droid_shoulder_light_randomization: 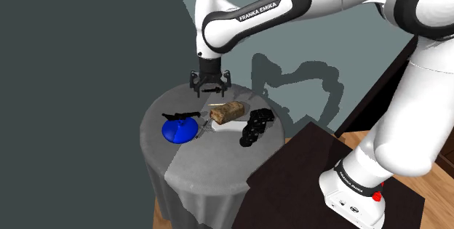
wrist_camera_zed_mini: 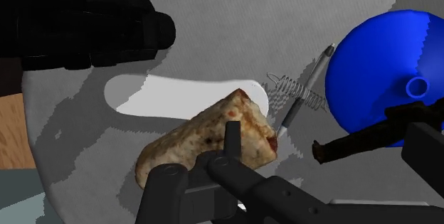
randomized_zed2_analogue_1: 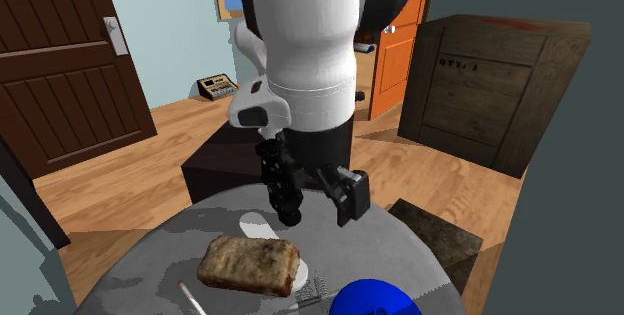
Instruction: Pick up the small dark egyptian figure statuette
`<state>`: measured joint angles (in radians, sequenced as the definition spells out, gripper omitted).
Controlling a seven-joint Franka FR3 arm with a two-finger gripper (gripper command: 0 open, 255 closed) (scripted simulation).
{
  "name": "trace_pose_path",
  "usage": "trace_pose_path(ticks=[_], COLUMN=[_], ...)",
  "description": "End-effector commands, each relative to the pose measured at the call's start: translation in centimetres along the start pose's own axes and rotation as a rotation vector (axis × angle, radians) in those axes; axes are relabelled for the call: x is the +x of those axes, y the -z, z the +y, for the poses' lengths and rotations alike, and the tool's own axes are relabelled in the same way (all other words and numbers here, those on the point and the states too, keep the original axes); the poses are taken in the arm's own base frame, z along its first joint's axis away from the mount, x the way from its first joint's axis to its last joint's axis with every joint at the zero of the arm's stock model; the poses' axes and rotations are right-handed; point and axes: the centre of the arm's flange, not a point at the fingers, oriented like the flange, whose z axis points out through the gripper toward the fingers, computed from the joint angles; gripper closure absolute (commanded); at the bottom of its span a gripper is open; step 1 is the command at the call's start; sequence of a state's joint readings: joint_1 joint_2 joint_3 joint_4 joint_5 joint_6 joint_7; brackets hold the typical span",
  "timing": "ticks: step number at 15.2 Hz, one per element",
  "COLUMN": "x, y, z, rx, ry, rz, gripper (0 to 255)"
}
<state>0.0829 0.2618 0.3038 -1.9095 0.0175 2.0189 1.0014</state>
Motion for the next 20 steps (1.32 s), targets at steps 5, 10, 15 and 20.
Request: trace_pose_path(ticks=[5,10,15,20], x=[2.7,5.1,6.2,6.5], y=[-4.5,-8.3,-11.2,-13.6], z=[-6.4,-11.6,-13.3,-13.5], rx=[-0.011,-0.021,-0.024,-0.024], ry=[-0.088,-0.16,-0.183,-0.183], rz=[-0.052,-0.096,-0.11,-0.11], gripper=[0,0,0,0])
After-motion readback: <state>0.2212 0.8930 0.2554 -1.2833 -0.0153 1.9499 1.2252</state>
